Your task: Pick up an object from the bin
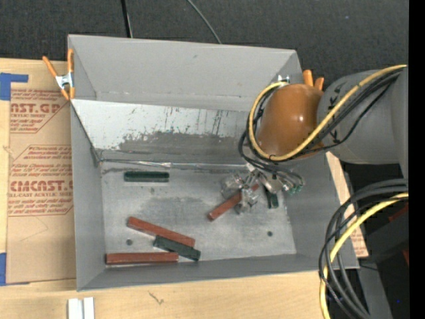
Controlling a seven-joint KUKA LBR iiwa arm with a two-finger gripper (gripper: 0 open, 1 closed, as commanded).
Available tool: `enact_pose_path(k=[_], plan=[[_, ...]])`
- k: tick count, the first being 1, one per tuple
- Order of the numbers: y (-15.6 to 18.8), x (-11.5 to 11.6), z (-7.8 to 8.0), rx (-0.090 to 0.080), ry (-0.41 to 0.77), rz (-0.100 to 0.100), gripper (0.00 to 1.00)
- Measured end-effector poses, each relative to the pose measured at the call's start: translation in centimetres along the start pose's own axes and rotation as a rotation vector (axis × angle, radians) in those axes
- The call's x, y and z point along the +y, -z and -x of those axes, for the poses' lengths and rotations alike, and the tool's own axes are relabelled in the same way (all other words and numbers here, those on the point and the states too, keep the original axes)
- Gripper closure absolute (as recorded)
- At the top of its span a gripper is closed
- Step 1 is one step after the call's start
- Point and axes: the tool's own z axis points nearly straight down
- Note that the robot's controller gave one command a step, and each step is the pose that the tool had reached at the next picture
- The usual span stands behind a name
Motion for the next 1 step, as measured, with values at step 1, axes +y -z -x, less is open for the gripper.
enact_pose_path(k=[1], plan=[[15.03, 2.43, -2.22, -0.001, 0.048, 0.001, 1.00]])
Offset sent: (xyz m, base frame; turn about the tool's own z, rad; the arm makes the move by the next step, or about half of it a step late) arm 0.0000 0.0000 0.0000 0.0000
